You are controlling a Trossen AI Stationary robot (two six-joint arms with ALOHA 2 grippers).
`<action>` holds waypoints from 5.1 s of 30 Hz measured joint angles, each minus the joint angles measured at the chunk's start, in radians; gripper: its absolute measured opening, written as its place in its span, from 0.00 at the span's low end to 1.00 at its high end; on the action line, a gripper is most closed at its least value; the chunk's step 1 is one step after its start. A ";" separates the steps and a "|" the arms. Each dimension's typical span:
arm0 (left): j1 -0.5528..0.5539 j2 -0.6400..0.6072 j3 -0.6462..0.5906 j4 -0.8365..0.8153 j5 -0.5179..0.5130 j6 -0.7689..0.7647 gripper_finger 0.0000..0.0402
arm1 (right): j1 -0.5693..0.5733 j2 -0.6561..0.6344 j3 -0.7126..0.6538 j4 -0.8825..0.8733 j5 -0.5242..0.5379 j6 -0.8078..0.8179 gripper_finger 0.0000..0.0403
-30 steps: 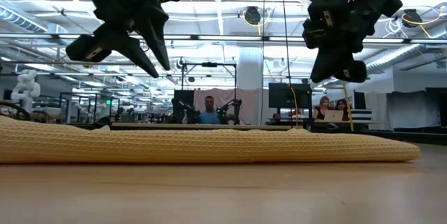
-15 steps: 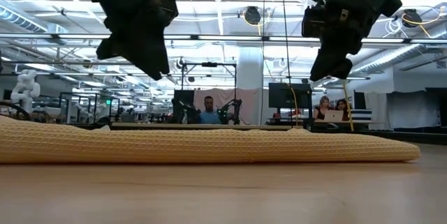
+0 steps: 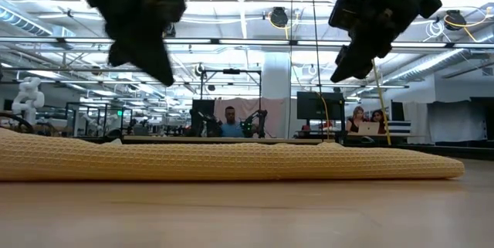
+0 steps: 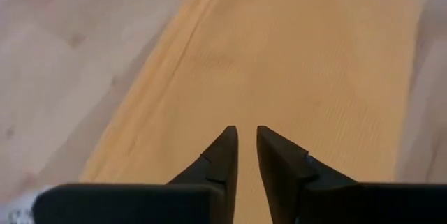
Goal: Roll towel
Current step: Fold the yellow towel in
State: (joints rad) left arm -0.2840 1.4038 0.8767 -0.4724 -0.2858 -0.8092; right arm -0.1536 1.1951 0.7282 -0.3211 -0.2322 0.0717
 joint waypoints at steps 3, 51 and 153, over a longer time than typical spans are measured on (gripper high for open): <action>-0.024 -0.020 -0.062 -0.014 0.020 -0.077 0.11 | 0.008 0.025 -0.005 -0.005 0.024 -0.030 0.30; -0.318 -0.136 -0.262 -0.058 -0.259 -0.532 0.10 | 0.097 0.057 -0.007 -0.006 -0.060 0.123 0.02; 0.264 0.115 -0.154 -0.134 0.276 -0.099 0.69 | 0.103 -0.015 -0.007 0.175 0.231 0.622 0.02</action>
State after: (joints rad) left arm -0.0204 1.5183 0.7231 -0.6067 -0.0100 -0.9086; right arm -0.0505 1.1805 0.7216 -0.1463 -0.0017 0.6942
